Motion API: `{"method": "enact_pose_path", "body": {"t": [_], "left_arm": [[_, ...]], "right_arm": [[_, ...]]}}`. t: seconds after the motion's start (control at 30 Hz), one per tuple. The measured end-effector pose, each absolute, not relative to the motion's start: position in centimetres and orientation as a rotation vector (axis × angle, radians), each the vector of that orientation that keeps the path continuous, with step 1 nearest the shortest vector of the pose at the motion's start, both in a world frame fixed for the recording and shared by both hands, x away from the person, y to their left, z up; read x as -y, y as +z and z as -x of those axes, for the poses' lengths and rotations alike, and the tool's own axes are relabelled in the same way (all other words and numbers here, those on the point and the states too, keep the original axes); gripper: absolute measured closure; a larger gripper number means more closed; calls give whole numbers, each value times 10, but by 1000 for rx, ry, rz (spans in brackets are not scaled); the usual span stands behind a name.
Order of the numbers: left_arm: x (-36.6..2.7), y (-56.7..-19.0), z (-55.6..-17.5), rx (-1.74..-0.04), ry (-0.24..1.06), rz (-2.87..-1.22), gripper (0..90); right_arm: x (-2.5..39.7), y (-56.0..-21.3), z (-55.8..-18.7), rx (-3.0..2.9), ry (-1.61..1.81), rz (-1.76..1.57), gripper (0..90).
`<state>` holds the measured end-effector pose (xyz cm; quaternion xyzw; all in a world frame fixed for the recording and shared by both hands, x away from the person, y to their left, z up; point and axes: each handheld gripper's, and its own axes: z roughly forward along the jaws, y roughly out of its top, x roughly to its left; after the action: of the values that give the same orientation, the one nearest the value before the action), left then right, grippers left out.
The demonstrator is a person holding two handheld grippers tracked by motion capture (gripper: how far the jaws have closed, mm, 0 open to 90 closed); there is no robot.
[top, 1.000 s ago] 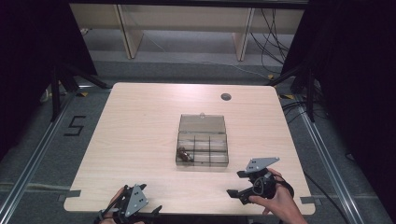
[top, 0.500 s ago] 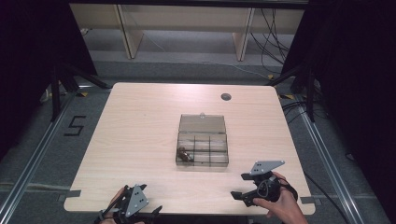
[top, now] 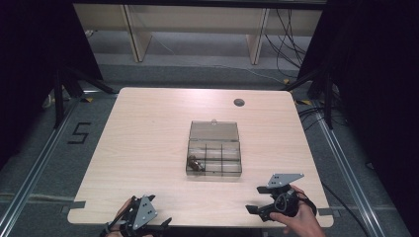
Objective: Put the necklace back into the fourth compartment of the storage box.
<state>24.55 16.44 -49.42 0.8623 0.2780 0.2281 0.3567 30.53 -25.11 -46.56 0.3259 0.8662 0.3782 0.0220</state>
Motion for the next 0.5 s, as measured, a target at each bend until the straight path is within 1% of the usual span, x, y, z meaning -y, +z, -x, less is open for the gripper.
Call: {"method": "enact_pose_path", "body": {"t": [0.5], "left_arm": [[-163, -496, -245, -715, 577, -2231, 155]], "right_arm": [[254, -477, -297, -2670, 1154, -1046, 200]]}}
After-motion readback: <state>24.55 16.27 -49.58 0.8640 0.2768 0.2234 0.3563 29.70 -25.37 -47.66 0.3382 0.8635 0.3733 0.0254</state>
